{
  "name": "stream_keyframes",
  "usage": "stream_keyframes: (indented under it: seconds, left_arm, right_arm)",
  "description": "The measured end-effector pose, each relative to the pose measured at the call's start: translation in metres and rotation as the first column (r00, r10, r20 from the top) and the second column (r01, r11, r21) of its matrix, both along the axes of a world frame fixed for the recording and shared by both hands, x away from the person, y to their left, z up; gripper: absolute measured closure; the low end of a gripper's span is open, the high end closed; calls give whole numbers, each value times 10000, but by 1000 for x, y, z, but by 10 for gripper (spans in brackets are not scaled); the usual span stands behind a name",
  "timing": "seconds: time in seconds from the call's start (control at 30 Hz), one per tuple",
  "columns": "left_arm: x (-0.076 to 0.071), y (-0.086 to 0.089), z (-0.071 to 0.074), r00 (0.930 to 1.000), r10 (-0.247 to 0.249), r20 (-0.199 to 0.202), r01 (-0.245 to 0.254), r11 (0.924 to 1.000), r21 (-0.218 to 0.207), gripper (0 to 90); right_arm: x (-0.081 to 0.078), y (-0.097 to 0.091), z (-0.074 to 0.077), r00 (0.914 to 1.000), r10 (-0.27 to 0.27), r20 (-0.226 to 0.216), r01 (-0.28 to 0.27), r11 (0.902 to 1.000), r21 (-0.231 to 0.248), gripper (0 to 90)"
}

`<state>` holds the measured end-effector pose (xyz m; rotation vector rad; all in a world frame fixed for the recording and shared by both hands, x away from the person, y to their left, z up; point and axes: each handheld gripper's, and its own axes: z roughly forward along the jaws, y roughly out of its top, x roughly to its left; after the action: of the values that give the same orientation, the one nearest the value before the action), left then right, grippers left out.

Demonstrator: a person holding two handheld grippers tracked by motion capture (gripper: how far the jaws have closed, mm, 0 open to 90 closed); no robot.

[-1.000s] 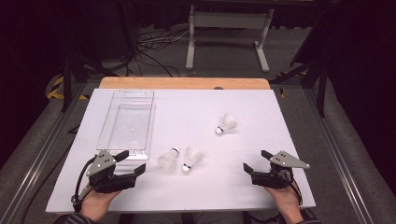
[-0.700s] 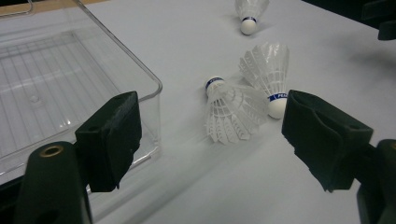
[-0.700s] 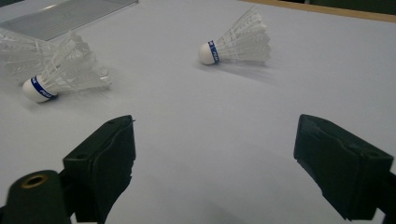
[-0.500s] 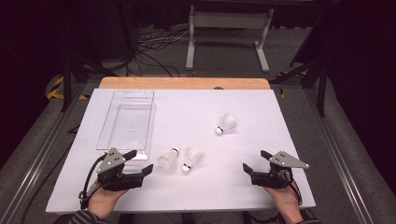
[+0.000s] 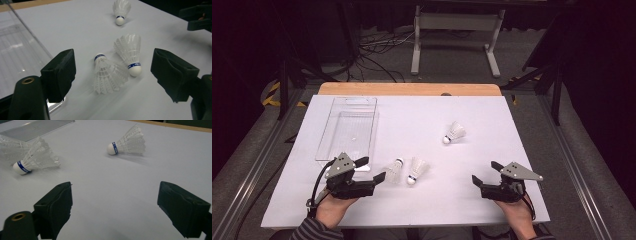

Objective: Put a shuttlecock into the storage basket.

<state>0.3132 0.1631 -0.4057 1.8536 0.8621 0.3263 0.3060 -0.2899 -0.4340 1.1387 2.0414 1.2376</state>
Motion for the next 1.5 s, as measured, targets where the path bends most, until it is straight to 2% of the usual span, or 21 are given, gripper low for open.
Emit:
stream_keyframes:
  seconds: [0.3,0.63,0.7,0.97,1.17,1.27,1.4,1.5]
  left_arm:
    - [6,-14,5,9995,-314,49,314,9995,-18,222]
    - [13,-30,9,9983,-575,10,575,9982,146,236]
    - [16,-35,11,9974,-679,-227,681,9976,103,238]
    - [21,-46,17,9945,-887,-549,918,9943,550,283]
    - [25,-49,21,9911,-1033,-836,1095,9913,736,317]
    - [26,-50,23,9892,-1008,-1062,1116,9887,1002,340]
    - [27,-50,25,9863,-972,-1331,1128,9869,1153,360]
    - [29,-51,26,9831,-948,-1563,1201,9796,1612,400]
  right_arm:
    - [0,0,0,10000,-2,-28,2,10000,-23,134]
    - [0,0,0,10000,14,-24,-14,10000,-13,134]
    - [0,0,0,10000,9,-25,-9,10000,0,134]
    - [0,0,0,10000,-5,-34,5,10000,-11,134]
    - [0,0,0,10000,12,-26,-12,10000,-8,134]
    - [0,0,0,10000,12,-29,-12,10000,-8,134]
    - [0,0,0,10000,18,-32,-18,10000,-10,134]
    - [1,1,-1,10000,21,-71,-22,10000,-75,135]
